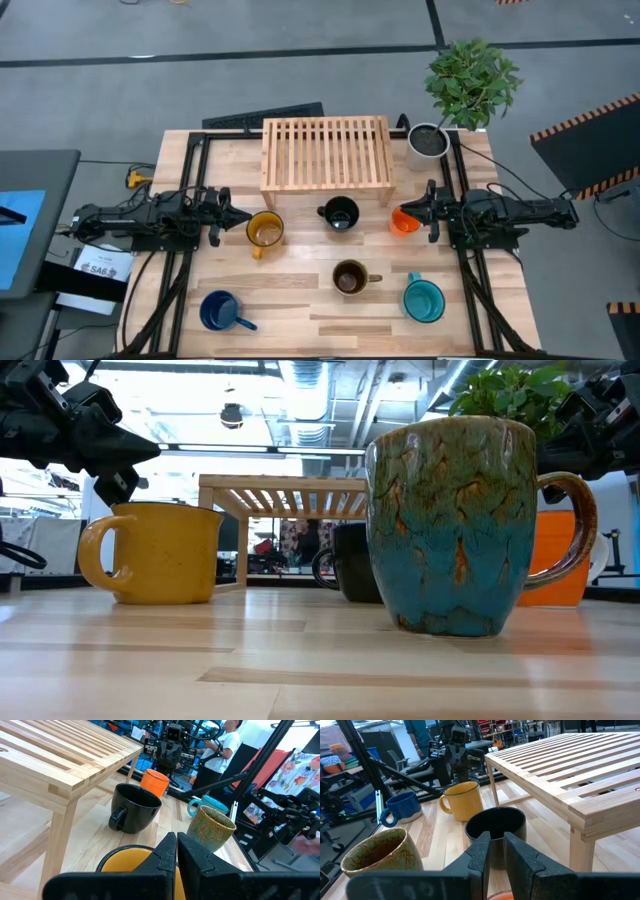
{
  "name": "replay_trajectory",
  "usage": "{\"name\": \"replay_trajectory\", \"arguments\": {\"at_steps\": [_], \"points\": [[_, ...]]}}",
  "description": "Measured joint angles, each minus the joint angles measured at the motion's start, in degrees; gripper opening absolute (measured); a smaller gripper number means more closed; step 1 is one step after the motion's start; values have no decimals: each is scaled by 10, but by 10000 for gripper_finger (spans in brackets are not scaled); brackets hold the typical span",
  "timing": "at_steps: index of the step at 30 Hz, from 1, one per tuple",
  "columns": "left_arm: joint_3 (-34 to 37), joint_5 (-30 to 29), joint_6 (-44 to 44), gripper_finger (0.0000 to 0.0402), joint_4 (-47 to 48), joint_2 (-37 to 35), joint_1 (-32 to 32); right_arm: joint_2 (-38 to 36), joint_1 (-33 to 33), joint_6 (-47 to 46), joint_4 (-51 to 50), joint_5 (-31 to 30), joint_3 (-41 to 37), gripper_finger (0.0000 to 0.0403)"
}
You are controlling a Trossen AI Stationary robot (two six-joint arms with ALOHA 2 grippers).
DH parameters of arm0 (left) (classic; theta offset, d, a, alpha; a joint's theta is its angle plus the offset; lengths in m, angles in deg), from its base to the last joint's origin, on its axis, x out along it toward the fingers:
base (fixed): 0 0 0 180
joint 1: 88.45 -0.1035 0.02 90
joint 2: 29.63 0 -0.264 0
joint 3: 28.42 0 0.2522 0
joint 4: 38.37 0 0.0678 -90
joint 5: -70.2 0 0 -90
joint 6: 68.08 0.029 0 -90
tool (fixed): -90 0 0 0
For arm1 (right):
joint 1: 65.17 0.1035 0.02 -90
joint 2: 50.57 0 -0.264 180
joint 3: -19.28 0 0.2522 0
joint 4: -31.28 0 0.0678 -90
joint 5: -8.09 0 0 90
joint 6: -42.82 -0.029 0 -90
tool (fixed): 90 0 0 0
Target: Place coffee mugs
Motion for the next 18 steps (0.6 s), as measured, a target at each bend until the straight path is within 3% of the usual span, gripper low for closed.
{"name": "replay_trajectory", "arguments": {"at_steps": [6, 11, 18], "points": [[0, 0, 0, 0, 0, 0, 0, 0, 0, 7, 0, 0, 0, 82], [0, 0, 0, 0, 0, 0, 0, 0, -4, 91, 2, -1, 0, 82], [0, 0, 0, 0, 0, 0, 0, 0, -4, 91, 34, -2, -4, 82]]}}
